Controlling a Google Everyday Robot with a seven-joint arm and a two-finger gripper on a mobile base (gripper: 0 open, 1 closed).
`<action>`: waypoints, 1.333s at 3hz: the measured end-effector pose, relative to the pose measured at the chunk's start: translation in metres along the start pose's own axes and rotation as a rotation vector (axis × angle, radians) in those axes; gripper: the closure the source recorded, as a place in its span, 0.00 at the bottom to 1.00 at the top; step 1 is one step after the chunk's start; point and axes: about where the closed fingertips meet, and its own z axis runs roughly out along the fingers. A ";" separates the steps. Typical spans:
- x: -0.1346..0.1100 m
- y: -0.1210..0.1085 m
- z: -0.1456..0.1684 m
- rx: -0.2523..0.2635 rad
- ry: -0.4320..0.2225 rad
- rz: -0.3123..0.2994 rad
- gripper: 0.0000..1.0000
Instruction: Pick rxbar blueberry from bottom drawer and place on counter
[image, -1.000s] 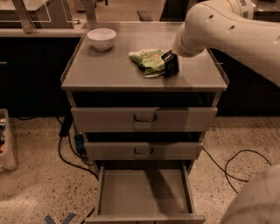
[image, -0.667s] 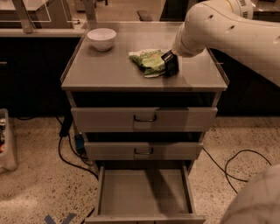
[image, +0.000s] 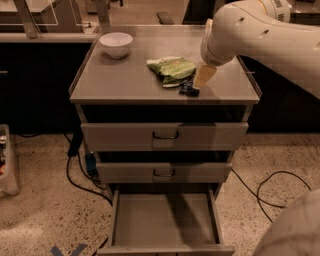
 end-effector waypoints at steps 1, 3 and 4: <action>0.000 0.000 0.000 0.000 0.000 0.000 0.00; 0.054 -0.074 -0.088 0.182 0.070 0.089 0.00; 0.069 -0.100 -0.138 0.264 0.049 0.115 0.00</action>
Offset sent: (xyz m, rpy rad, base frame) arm -0.0292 -0.0829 0.1067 -0.0072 -0.1876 -0.2332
